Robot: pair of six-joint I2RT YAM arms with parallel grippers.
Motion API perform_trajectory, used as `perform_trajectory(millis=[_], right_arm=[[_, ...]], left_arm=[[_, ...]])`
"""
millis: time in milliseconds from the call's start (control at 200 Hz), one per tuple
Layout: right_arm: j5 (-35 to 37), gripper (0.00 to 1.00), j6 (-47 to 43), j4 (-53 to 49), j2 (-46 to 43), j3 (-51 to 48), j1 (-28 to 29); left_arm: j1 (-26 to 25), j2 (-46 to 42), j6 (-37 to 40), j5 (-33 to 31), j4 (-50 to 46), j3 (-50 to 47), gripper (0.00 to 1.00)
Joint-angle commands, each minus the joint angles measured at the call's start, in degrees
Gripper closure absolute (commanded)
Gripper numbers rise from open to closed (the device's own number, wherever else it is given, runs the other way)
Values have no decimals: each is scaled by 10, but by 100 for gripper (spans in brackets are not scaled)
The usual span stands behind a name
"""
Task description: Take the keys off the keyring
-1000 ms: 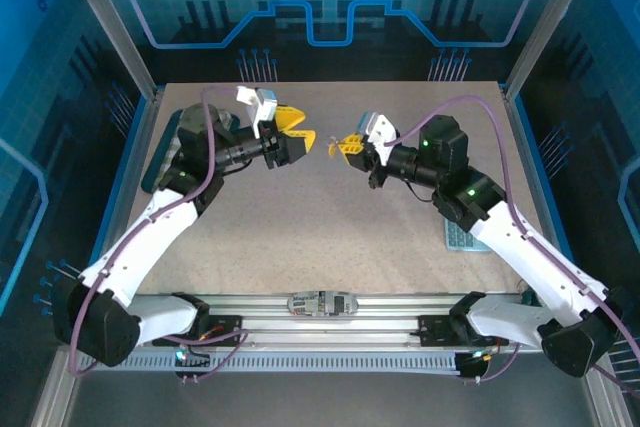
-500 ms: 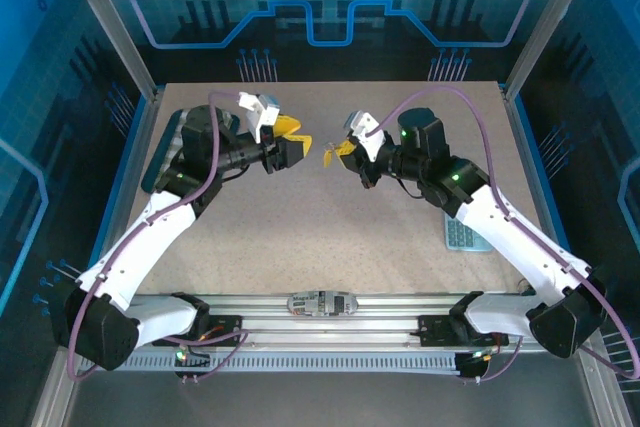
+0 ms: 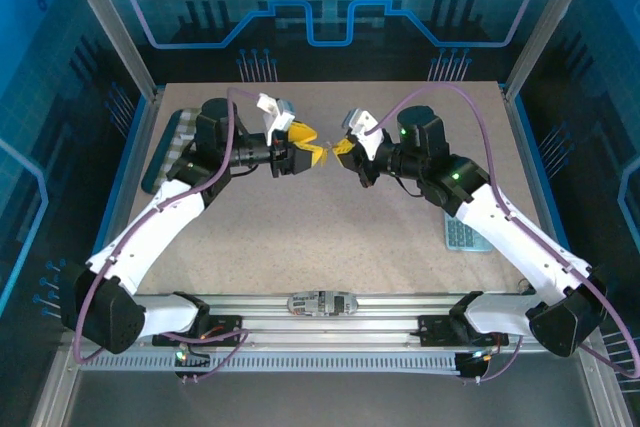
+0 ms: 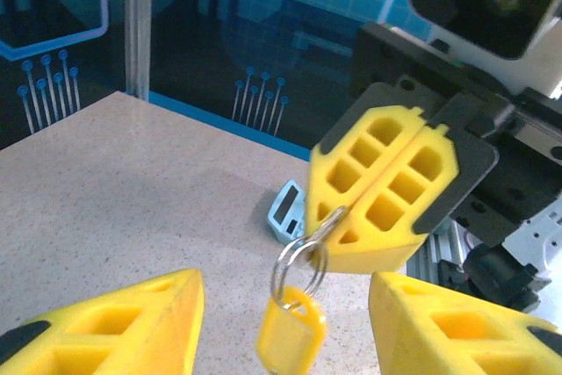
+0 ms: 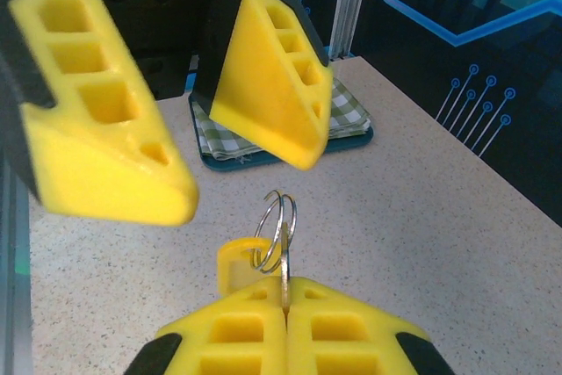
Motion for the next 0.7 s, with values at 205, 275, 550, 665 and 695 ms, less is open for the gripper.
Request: perform_trajectory(millis=[205,275,550,665,695], right_arm=[[-19,100,-1,-6,-2,18,8],[-21,100,-1,-3,-5,15,8],[-21,100,0,3,-11,11,10],[-22,100,0,7,-13,9,10],[-23,100,-1,8,-14,9,10]], left_arm=[[-14,21,39,38,-34,47,49],[-14,25,40,44,-37,52,53],[-14,40,39,69,-53,70,69],[-14,42,43,72,-63,73,75],[-14,42,43,72,-62,73,79]])
